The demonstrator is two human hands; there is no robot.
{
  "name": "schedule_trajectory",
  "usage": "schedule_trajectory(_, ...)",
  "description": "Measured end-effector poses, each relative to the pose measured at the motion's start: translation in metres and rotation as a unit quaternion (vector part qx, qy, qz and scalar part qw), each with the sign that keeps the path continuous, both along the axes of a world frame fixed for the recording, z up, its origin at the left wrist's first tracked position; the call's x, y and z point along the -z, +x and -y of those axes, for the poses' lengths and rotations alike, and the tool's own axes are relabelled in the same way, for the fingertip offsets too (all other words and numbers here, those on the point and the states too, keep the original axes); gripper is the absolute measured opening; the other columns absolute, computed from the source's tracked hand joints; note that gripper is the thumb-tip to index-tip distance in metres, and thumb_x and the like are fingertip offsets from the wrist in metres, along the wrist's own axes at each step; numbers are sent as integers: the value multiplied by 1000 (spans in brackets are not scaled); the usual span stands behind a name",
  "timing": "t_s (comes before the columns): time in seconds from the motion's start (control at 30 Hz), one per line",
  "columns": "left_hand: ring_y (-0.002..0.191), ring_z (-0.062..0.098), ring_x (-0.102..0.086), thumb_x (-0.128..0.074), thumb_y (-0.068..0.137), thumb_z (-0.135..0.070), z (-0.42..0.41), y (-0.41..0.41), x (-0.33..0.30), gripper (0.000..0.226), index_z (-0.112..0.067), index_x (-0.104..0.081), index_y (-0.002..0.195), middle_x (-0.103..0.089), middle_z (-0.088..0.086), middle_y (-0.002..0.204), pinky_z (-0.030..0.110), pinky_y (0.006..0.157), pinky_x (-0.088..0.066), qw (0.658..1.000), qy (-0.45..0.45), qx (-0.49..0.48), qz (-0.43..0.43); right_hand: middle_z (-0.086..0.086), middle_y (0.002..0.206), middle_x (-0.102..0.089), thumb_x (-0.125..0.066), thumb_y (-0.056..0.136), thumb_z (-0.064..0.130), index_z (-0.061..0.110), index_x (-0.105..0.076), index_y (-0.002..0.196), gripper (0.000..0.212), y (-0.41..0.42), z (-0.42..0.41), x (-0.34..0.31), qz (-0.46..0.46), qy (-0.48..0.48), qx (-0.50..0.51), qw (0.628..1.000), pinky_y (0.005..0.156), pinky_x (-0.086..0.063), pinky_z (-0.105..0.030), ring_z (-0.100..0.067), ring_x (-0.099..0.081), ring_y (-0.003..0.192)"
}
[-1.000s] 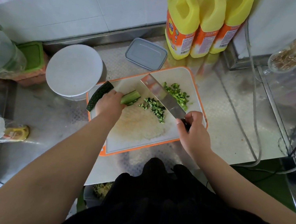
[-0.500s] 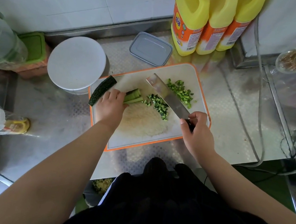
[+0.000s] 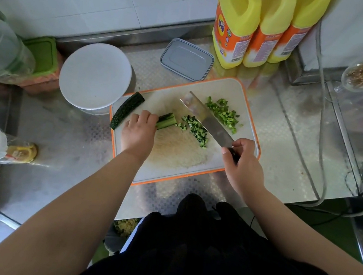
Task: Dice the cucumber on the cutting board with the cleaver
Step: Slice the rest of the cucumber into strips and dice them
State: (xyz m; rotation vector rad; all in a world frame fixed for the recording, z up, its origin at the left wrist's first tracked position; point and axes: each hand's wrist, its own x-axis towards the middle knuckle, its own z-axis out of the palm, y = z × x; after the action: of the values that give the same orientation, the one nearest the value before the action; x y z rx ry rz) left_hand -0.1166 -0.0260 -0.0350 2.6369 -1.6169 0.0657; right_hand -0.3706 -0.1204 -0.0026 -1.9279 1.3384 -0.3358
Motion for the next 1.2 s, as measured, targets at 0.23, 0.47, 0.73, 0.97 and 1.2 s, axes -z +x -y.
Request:
schedule_trajectory(0.23,81,34,-57,-65,65,13,-2,2,-4,62,-11,-64,122,-60,12,96,36,59,-45,1000,15,15,19,14,72,-54,-55,93,31,12,-44,113,30,-1,0,1,-2,0,-4,1000,57,-39,-27,-4,-50,56)
schedule_trajectory(0.47,103,32,-43,-48,86,2,20,7,-20,84,-40,-15,152,-37,11,127,35,69,-43,984,168,63,2,15,66,-53,-55,93,31,11,-44,111,29,0,-2,-1,-8,-17,-6,1000,54,-39,-26,-3,-49,52)
schedule_trajectory(0.73,96,31,-51,-53,84,5,46,21,-34,66,-23,-35,140,-37,11,123,34,56,-38,967,226,119,-1,7,78,-59,-57,92,31,10,-46,112,32,1,-2,-2,4,-40,-8,999,56,-43,-29,-18,-58,64)
schedule_trajectory(0.97,107,33,-43,-49,80,1,42,16,-26,46,-11,-46,124,-43,12,121,35,77,-34,982,167,90,-1,6,83,-61,-56,92,33,11,-46,114,32,-2,0,-5,-2,-36,-7,999,59,-48,-33,-25,-63,73)
schedule_trajectory(1.2,107,30,-49,-54,92,-27,22,20,-20,27,-14,-55,115,-59,6,111,39,87,-37,983,178,21,-44,7,83,-60,-56,93,32,10,-45,114,32,-3,-1,-5,2,-31,-13,999,59,-48,-33,-23,-64,73)
